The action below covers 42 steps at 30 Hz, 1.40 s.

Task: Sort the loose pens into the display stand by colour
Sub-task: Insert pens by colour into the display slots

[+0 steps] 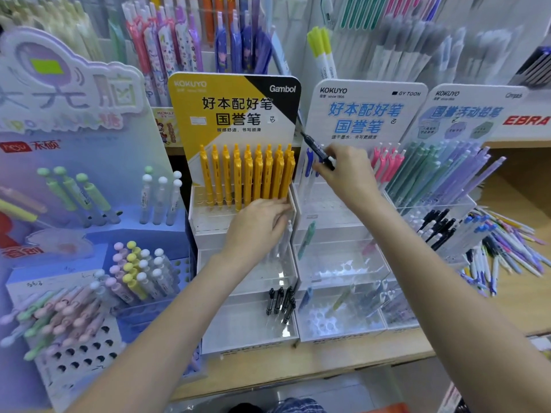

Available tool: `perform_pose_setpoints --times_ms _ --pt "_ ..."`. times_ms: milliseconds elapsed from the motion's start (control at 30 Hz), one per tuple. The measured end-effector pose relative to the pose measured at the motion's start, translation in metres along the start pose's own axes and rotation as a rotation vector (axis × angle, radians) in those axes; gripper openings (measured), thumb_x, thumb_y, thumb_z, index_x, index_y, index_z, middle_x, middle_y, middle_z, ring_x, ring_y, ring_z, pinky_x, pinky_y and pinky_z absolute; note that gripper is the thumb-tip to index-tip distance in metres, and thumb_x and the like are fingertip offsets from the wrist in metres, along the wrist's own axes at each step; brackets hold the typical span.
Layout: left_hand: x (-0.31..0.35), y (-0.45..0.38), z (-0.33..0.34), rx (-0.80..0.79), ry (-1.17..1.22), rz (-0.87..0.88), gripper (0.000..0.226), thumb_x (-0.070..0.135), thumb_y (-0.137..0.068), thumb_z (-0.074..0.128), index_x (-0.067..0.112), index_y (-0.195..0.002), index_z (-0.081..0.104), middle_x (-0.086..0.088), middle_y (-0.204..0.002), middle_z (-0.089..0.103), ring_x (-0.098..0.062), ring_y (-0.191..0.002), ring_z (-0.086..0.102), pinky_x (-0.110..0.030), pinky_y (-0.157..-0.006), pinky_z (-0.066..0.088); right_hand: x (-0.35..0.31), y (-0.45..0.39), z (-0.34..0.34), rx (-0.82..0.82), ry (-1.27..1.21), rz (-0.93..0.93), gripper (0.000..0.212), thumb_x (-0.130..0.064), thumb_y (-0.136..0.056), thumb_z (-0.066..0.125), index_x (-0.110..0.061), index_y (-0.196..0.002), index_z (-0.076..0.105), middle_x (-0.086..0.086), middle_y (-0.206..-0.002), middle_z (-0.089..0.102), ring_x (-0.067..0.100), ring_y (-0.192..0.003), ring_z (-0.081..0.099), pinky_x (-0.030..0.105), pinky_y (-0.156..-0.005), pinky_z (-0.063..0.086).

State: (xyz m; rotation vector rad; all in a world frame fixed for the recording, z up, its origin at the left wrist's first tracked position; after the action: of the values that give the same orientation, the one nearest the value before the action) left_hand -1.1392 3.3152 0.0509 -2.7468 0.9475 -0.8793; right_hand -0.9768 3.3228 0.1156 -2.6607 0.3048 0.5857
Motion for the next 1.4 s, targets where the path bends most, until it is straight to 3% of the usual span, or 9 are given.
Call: perform_pose_setpoints --times_ms 300,433,533,733,833,933,1067,1200,1400 --pt "0.002 -0.002 -0.006 -0.08 0.016 -0.02 0.032 0.026 -0.095 0.047 0.023 -0.125 0.057 0.007 -0.133 0.054 -0.01 -0.121 0.047 -0.027 -0.097 0.039 0.012 0.017 -0.012 -0.04 -0.191 0.015 0.033 -0.033 -0.079 0.073 -0.005 -0.092 0.063 0.011 -0.08 0.068 0.024 -0.065 0.062 0.038 -0.065 0.054" --pt "0.014 -0.007 -0.027 0.02 0.465 -0.176 0.031 0.025 -0.092 0.055 0.016 -0.121 0.059 0.003 -0.114 0.064 -0.004 -0.098 0.059 -0.018 -0.085 0.046 0.001 0.051 -0.01 -0.275 -0.067 -0.091 0.035 -0.041 -0.079 0.069 -0.007 -0.073 0.062 0.012 -0.069 0.067 0.019 -0.053 0.054 0.032 -0.056 0.046" --pt "0.027 -0.008 -0.038 0.066 0.894 -0.222 0.011 0.011 -0.087 0.061 0.013 -0.098 0.065 -0.002 -0.088 0.069 -0.004 -0.073 0.066 -0.02 -0.07 0.055 -0.005 0.059 -0.011 -0.318 -0.061 -0.122 0.035 -0.045 -0.081 0.065 -0.015 -0.065 0.056 0.005 -0.062 0.065 0.013 -0.049 0.052 0.033 -0.057 0.046" --pt "0.03 -0.002 -0.035 -0.011 1.021 -0.207 0.014 0.009 -0.083 0.065 0.019 -0.092 0.07 0.005 -0.088 0.072 -0.009 -0.087 0.067 -0.019 -0.077 0.053 -0.006 0.068 -0.011 -0.37 0.024 -0.171 0.037 -0.04 -0.088 0.058 -0.006 -0.073 0.062 -0.001 -0.057 0.06 0.005 -0.041 0.046 0.017 -0.048 0.039" --pt "0.023 0.0 -0.037 -0.001 1.056 -0.209 0.017 0.004 -0.083 0.063 0.017 -0.092 0.069 0.007 -0.088 0.071 -0.007 -0.087 0.066 -0.016 -0.077 0.051 -0.005 0.08 -0.008 -0.441 -0.289 -0.111 0.031 -0.031 -0.095 0.048 -0.006 -0.082 0.061 -0.001 -0.06 0.064 0.006 -0.035 0.048 0.014 -0.04 0.037" --pt "0.013 0.004 -0.043 -0.024 1.156 -0.219 0.021 -0.002 -0.083 0.059 0.014 -0.094 0.067 0.005 -0.091 0.072 -0.008 -0.09 0.065 -0.016 -0.077 0.05 0.009 0.084 -0.016 -0.361 -0.677 0.044 0.025 -0.025 -0.098 0.041 -0.012 -0.096 0.062 0.004 -0.071 0.071 0.014 -0.038 0.054 0.02 -0.036 0.041" --pt "0.015 0.008 -0.044 -0.113 1.108 -0.157 0.021 -0.003 -0.082 0.059 0.012 -0.097 0.065 0.004 -0.093 0.072 -0.01 -0.094 0.066 -0.016 -0.08 0.05 0.01 0.082 -0.019 -0.314 -0.523 -0.089 0.027 -0.032 -0.09 0.052 -0.013 -0.085 0.071 -0.013 -0.06 0.066 0.01 -0.041 0.047 0.014 -0.045 0.036" --pt "0.026 0.011 -0.038 -0.156 0.987 -0.088 0.023 -0.001 -0.084 0.06 0.011 -0.103 0.064 0.003 -0.096 0.072 -0.01 -0.097 0.066 -0.017 -0.083 0.049 -0.008 0.084 -0.017 -0.408 -0.57 -0.111 0.007 -0.023 -0.078 0.072 -0.016 -0.077 0.072 -0.008 -0.06 0.065 0.004 -0.049 0.051 0.015 -0.049 0.038" --pt "0.013 0.036 -0.028 -0.163 0.613 -0.072 0.028 0.007 -0.085 0.063 0.022 -0.109 0.062 0.008 -0.106 0.067 0.0 -0.094 0.063 -0.01 -0.085 0.048 0.005 0.106 -0.013 -0.489 -0.402 -0.012 0.016 -0.022 -0.08 0.072 -0.008 -0.086 0.065 0.002 -0.067 0.069 -0.001 -0.045 0.052 0.011 -0.048 0.037"
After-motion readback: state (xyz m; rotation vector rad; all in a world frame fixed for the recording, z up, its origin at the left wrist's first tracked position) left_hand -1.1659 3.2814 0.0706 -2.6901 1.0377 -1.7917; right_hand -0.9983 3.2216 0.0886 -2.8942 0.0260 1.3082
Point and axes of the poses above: each hand's wrist, its own y-axis away from the middle knuckle, its own z-axis out of the palm, x = y × z, the point moved 4 cm from there along -y, towards the middle knuckle
